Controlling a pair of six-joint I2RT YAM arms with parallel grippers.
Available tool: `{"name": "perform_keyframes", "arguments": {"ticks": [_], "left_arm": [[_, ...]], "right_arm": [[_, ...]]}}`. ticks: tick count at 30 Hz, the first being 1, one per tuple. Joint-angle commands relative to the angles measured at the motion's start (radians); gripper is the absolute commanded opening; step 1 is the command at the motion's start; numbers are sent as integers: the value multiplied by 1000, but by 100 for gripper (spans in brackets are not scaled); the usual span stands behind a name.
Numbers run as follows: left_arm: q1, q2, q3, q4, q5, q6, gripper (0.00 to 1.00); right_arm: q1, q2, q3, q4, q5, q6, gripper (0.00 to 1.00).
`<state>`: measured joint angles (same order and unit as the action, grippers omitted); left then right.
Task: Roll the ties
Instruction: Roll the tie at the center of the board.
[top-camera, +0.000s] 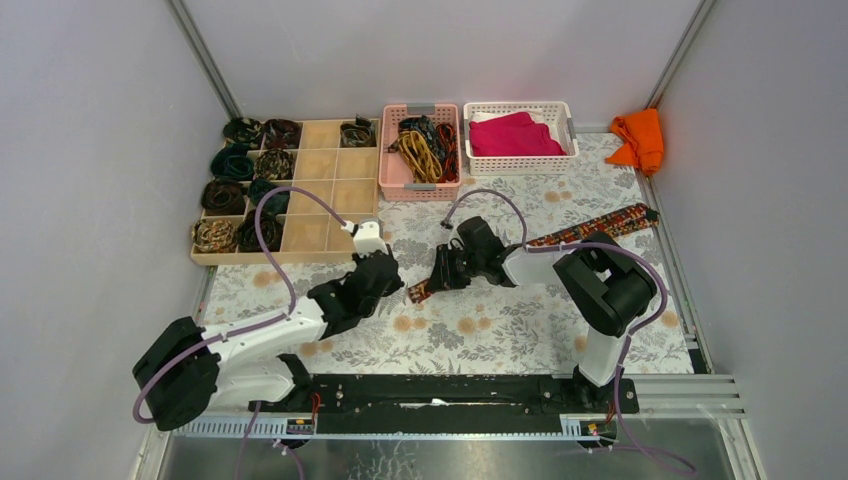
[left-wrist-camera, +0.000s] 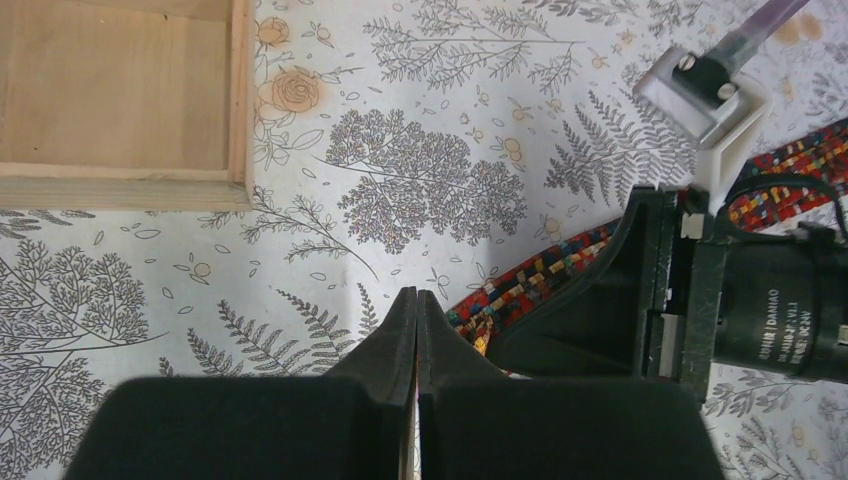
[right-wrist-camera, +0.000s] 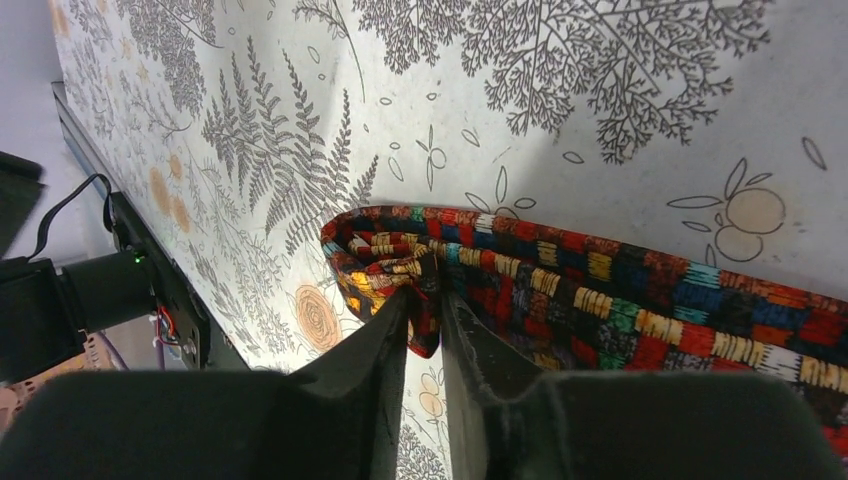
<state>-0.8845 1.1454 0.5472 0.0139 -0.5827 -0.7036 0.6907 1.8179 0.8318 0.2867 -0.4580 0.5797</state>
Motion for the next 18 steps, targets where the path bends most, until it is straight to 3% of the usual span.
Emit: {"name": "perform_keyframes", "arguments": {"ticks": [1,4,12,14,18], "left_arm": [[-6,35,7,86,18,10,0],[-6,56,8,91,20,9,0],[-6,93,41,69,-11,21,0],[-6,106,59,56,-17,22,0],[-6,115,80,38,-13,25,0]], "right_arm": [[-5,-18,42,-96,81,-60,34],[-3,-41,43,-87,64,-60,48],[1,-93,78,-155,102,-76,48],[1,-88,93,-195,124,-90,45],[4,-63,113,-219,129,-107,20]]}}
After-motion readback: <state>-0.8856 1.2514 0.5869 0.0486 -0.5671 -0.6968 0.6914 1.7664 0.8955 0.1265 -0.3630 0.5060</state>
